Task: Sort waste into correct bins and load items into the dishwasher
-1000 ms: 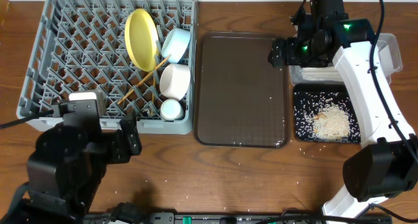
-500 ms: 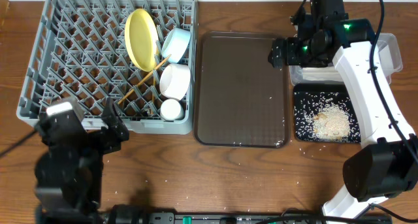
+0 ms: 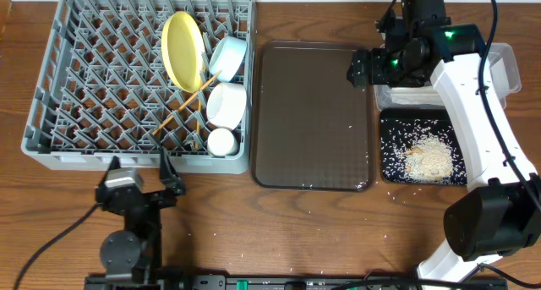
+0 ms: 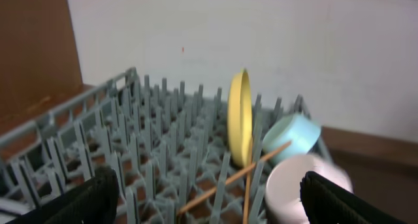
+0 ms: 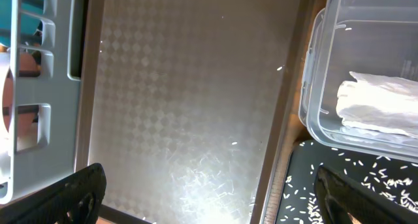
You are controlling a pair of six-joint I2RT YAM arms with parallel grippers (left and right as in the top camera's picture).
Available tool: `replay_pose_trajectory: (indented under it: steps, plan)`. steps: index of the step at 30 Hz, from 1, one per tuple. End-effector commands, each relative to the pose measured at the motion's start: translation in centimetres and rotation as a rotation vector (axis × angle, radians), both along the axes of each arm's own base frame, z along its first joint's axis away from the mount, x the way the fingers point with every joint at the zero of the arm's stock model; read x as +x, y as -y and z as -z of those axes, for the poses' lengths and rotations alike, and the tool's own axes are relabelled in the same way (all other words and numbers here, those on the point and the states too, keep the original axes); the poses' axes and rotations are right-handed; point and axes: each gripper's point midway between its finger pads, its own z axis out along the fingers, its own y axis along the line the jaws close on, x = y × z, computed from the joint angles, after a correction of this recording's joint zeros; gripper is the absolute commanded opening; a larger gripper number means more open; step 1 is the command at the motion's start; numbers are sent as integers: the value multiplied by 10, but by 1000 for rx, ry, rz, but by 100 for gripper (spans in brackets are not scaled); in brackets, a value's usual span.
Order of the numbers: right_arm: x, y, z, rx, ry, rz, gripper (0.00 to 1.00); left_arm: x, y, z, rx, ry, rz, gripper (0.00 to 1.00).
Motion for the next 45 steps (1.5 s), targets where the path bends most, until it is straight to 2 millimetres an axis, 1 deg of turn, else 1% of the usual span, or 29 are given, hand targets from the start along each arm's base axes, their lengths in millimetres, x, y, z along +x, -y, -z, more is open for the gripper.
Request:
replay_pose_trajectory:
  steps: [1,3,5,13,45]
  plan:
    - [-2,-4,-2,-3,7,-16,99,2,2,14,26,4,14,90]
    - [-2,-4,-2,-3,7,-16,99,4,2,28,38,-26,15,90]
    - [-2,-4,-2,-3,7,-16,99,6,2,38,56,-49,16,90]
    - [-2,-4,-2,-3,7,-16,99,10,1,85,50,-146,13,90]
    - [-2,-4,-2,-3,7,-16,99,11,1,84,51,-138,13,90]
